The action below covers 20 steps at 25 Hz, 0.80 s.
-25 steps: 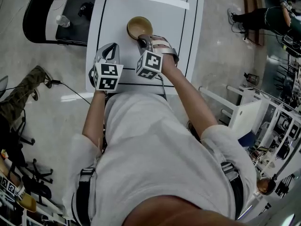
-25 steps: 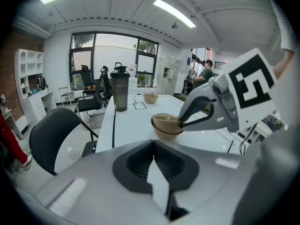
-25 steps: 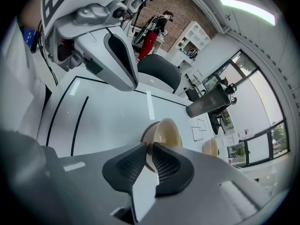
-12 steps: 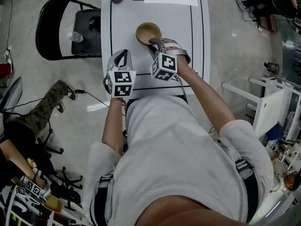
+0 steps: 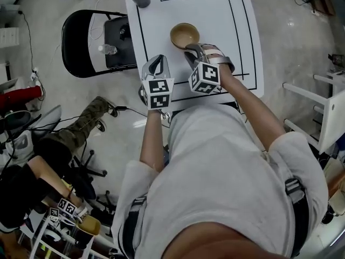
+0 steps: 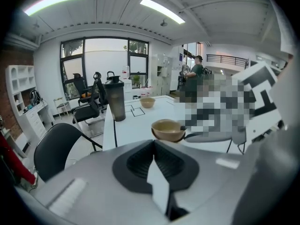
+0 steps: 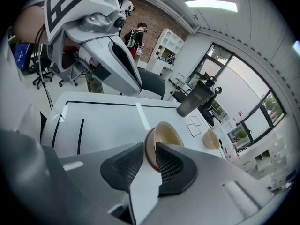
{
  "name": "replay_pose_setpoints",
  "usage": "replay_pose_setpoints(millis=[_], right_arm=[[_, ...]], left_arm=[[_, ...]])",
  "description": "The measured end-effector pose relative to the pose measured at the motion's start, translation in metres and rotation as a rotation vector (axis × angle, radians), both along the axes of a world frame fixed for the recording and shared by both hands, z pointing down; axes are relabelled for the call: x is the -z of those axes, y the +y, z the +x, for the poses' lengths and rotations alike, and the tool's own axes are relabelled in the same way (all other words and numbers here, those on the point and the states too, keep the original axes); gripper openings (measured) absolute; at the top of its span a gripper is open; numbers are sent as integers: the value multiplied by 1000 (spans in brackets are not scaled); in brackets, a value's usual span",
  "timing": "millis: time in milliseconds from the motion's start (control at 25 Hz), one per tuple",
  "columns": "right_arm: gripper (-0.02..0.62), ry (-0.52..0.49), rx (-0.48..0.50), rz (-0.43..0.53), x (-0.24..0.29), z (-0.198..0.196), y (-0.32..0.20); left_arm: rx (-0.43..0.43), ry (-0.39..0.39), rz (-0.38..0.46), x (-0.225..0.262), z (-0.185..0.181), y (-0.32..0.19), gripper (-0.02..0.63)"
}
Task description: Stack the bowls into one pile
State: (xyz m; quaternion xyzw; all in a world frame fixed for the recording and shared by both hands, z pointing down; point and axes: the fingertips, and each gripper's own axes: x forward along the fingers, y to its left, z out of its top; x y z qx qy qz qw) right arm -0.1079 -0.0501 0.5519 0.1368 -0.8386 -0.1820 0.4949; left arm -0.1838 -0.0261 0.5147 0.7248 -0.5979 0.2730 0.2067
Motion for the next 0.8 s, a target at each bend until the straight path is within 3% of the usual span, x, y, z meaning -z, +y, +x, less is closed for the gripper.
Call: replay_pose_setpoints(millis=[400,640,800], right_arm=[[77,33,11,3,-15,1,-3],[0,-120,-97,9,20,12,-24],[-2,-159,-170,3,32,40,-33]], left_arm=[[-6,17,-12,-8,11,0,2],[-53,-3,12,11,15,-12,2],[-139,-83,71,48,25,-37,2]])
